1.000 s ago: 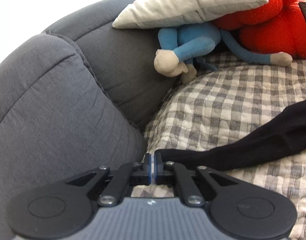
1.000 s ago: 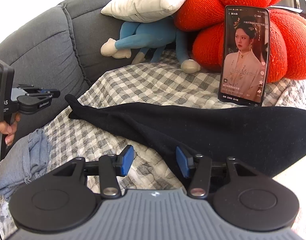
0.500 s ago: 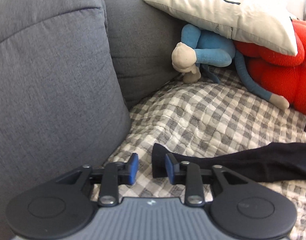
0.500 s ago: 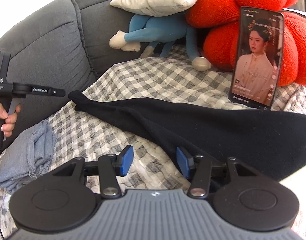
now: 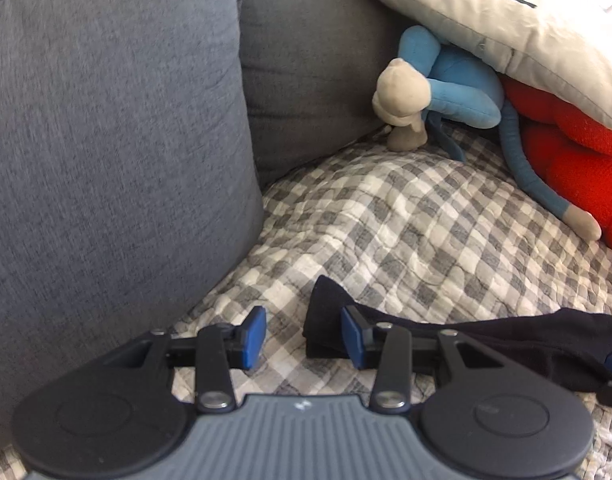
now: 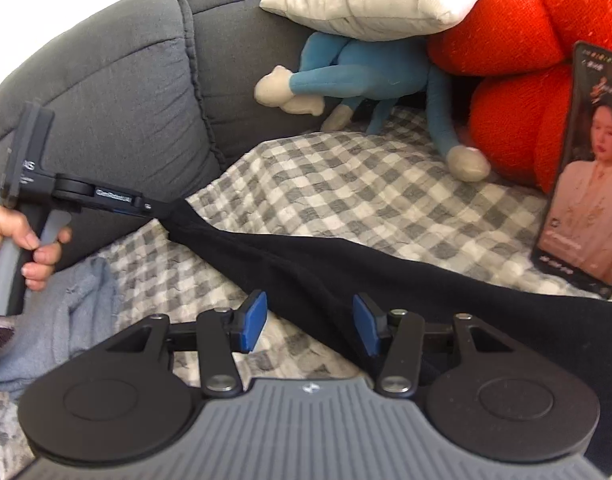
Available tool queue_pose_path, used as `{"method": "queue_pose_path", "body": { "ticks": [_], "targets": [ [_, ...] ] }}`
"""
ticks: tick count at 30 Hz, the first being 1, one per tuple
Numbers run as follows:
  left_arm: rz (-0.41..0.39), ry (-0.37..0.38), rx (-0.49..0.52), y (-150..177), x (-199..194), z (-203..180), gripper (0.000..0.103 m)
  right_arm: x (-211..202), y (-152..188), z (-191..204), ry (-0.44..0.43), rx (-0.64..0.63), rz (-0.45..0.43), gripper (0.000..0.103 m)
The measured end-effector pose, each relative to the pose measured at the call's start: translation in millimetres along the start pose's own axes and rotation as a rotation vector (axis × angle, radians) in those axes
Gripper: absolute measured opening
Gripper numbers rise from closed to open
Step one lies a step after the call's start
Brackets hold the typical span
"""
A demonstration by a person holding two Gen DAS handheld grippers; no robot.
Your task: Fold clothes
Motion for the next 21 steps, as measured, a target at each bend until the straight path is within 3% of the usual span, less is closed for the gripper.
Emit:
{"method": "queue_pose_path", "body": {
  "ticks": [6,9,12,15,21],
  "targets": [
    [0.022,0.048,-0.026,6,-5,10,0.042,7,4,16,-0.201,-0.002,0.061,0.052],
    [0.026,0.083,-0.048,8,-11,18,0.043,13,14,30,-0.268,-0.036,0.17,0.052],
    [0.046,0.136,-0.08,8,-10,21,0.044,12,20,39,-0.246,-0.07,0.189,0.052],
    [0.066,0.172,-0.099,7,-6,19,0.044,2,12,39,-0.215,-0.055,0.114,0.052],
    [0.065,0.166,-0.132,3,3,12,0.043,-6,-7,28,0.037,-0.146,-0.036,0.052]
  ]
}}
Point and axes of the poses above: each gripper's, at about its wrist camera, not at the fingertips, and x roughly the way its jaws point, z to its left, y to its underside, the point moved 5 cm from there along x, roughly the way its jaws point, and after that the axes turned 6 degrees about z, right-handed, at the moved point
